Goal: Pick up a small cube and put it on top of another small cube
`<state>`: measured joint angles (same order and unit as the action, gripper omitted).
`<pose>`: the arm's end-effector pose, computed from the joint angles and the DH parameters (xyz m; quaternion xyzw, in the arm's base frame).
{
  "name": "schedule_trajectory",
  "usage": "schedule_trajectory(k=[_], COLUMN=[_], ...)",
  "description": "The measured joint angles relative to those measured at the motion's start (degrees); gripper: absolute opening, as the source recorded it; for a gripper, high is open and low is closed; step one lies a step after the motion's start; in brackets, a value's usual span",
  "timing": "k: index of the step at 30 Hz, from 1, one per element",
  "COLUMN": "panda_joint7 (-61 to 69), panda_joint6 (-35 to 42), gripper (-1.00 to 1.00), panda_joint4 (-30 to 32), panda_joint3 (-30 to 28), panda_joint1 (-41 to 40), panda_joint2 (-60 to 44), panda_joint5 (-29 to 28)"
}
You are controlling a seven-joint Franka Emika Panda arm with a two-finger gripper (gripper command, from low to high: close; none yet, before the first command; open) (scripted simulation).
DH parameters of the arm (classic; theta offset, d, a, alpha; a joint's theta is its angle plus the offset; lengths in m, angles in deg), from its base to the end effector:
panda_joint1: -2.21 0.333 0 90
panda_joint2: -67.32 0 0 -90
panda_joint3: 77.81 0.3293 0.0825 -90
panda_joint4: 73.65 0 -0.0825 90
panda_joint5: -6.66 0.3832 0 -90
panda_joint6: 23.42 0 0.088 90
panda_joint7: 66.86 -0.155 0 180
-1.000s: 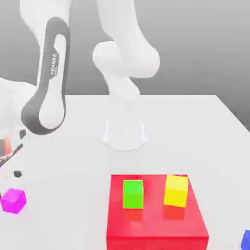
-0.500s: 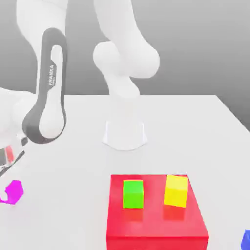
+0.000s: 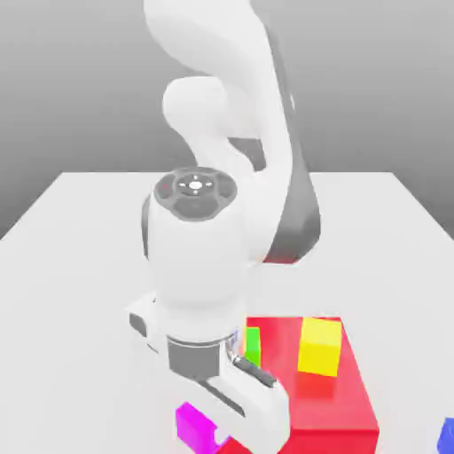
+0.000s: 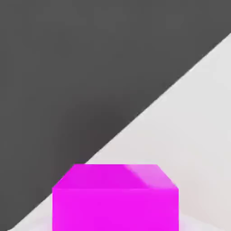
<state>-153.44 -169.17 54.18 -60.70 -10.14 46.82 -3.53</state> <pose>0.5454 0.0489 0.1796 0.7972 -0.6036 -0.0098 0.0062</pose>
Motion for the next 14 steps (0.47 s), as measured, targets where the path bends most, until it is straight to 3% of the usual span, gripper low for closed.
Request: schedule_trajectory(k=[8, 9, 14], panda_joint7=[7.31, 7.48, 7.48], panda_joint6=[2.43, 1.42, 1.42], gripper=[-1.00, 1.00, 1.00], panda_joint4=[-7.31, -9.13, -9.13], panda_joint3=[7.93, 7.53, 7.53], panda_joint1=[12.80, 15.53, 15.53], panda_joint2=[-6.11, -9.29, -9.29], panda_joint5=[-7.86, -10.28, -10.27])
